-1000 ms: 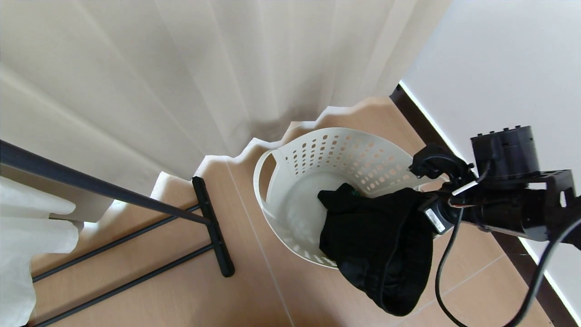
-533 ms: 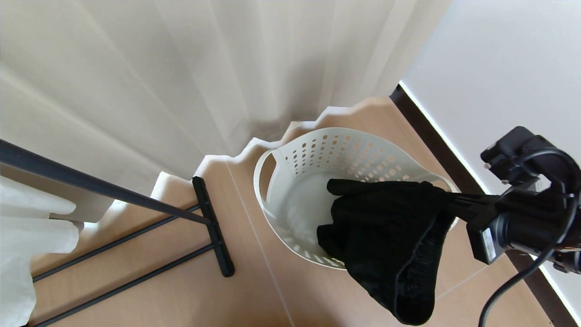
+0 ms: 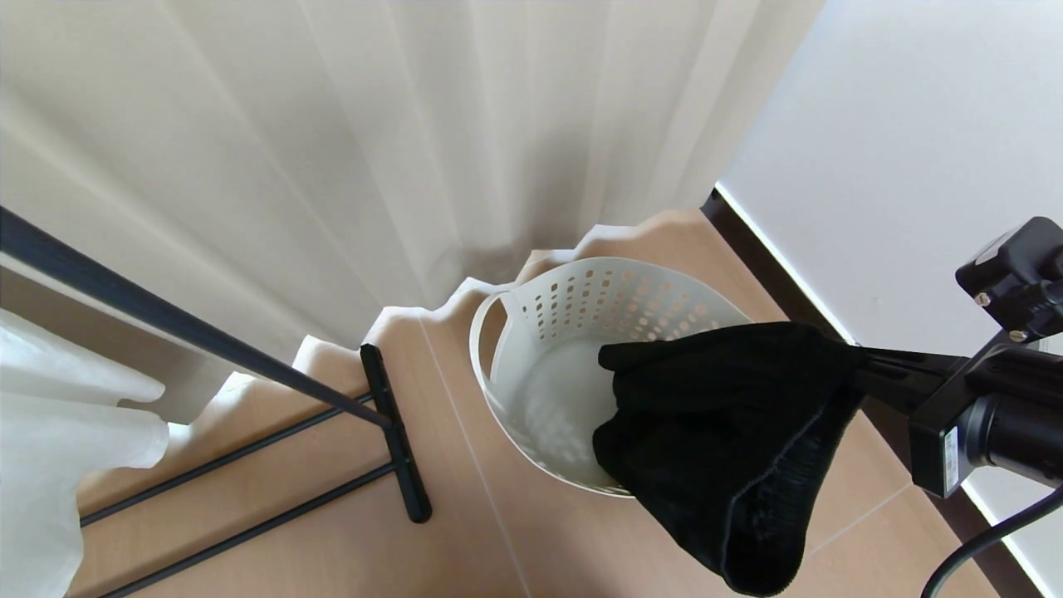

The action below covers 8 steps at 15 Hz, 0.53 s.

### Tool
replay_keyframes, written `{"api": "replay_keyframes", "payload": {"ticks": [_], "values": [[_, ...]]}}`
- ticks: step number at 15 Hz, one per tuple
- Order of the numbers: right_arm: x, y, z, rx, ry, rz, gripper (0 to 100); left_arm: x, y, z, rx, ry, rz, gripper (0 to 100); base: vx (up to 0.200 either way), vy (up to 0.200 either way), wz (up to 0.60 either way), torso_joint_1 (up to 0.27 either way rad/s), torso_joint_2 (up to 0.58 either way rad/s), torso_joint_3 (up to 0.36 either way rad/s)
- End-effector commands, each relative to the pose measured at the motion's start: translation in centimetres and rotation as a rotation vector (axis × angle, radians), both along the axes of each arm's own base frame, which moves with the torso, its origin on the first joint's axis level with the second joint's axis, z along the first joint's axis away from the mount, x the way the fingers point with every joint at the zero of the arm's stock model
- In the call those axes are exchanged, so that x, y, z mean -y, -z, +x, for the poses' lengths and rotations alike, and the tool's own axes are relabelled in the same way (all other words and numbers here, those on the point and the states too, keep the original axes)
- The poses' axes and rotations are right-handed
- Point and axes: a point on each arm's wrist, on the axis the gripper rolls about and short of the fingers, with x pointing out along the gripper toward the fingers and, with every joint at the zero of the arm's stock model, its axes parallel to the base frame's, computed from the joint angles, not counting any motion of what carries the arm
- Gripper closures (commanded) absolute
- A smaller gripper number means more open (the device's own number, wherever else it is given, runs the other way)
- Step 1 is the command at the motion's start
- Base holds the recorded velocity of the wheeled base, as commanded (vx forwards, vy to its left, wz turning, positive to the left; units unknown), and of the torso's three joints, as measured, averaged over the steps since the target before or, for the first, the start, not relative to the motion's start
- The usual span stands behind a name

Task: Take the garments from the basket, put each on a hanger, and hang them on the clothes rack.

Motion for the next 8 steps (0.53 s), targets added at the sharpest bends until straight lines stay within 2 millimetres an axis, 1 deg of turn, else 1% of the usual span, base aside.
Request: {"api": "replay_keyframes", "payload": {"ticks": [1,4,8], "values": [[0.05,-0.13,-0.08,0.006,0.000,0.003,100,0.00,0.01,0.01,-0.002,0.000,-0.001,0,0.000,0.000,0.00,-0.002,0.00,0.198],[0.02,0.13,-0.05,-0.002,-0.002,0.000,100,0.00,0.01,0.01,-0.002,0.000,-0.001,0,0.000,0.000,0.00,0.001,0.00,0.199],[0.16,-0.11,-0.24,0.009,-0.002,0.008,100,0.00,0.01,0.01,-0.002,0.000,-0.001,0,0.000,0.000,0.00,0.001,0.00,0.203]]}}
